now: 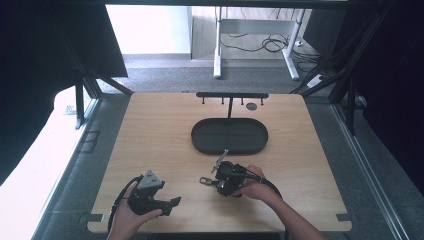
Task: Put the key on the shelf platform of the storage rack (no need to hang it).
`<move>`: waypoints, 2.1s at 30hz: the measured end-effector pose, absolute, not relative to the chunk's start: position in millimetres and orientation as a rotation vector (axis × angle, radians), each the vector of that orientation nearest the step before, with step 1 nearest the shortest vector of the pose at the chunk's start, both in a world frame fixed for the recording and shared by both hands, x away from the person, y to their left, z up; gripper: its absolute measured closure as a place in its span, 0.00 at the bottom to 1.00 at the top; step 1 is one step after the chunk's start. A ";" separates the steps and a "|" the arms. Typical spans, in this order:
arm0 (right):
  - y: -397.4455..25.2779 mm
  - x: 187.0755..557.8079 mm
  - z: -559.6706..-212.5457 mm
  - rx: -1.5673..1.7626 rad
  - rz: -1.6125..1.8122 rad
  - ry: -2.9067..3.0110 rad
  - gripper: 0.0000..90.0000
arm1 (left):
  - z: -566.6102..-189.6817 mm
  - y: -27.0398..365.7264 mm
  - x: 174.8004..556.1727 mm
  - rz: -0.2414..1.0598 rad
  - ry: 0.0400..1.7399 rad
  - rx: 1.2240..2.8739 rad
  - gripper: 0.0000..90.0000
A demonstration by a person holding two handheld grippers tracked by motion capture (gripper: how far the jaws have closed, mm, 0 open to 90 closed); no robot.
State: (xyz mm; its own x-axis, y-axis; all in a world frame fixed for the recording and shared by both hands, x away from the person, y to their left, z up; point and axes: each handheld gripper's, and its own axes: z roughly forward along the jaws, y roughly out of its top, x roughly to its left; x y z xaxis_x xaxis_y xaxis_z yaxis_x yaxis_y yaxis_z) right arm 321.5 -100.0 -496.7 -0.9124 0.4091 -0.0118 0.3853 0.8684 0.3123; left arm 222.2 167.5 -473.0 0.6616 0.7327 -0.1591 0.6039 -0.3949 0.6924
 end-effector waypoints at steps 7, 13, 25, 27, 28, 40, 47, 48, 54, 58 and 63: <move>-104.6 321.1 -481.9 0.648 0.535 2.958 0.56 | -471.0 168.7 221.5 0.225 1.027 2.123 0.23; -107.2 319.9 -463.9 0.647 0.602 2.937 0.56 | -471.0 169.1 221.6 0.225 1.026 2.123 0.23; -113.5 318.2 -440.7 0.641 0.686 2.905 0.56 | -470.1 169.7 221.1 0.224 1.025 2.116 0.23; -114.8 318.3 -437.1 0.644 0.694 2.898 0.56 | -470.0 169.9 221.1 0.224 1.025 2.115 0.23; -115.7 318.7 -435.6 0.641 0.701 2.892 0.56 | -470.1 169.8 221.1 0.224 1.026 2.115 0.23; -123.8 323.8 -423.3 0.652 0.737 2.858 0.56 | -470.2 170.2 221.3 0.233 1.032 2.109 0.23; -126.9 329.1 -418.2 0.650 0.750 2.844 0.56 | -472.0 168.6 222.0 0.225 1.023 2.124 0.23; -126.9 329.1 -418.2 0.650 0.750 2.844 0.56 | -472.0 168.6 222.0 0.225 1.023 2.124 0.23; -130.6 334.7 -415.2 0.679 0.758 2.830 0.56 | -473.3 167.7 222.2 0.221 1.029 2.126 0.23; -132.1 337.8 -413.2 0.683 0.765 2.822 0.56 | -474.3 166.5 222.3 0.219 1.023 2.139 0.23; -135.1 344.6 -409.0 0.710 0.770 2.806 0.56 | -474.9 165.9 222.5 0.214 1.019 2.146 0.23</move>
State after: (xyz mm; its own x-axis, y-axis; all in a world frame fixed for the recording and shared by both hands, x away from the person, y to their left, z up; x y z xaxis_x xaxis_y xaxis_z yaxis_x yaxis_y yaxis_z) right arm 344.6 -135.1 -409.0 -0.8774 0.4795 -0.0153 0.4044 0.7566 0.5139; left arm 222.5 165.9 -474.9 0.6706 0.7256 -0.1541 0.6027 -0.4120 0.6833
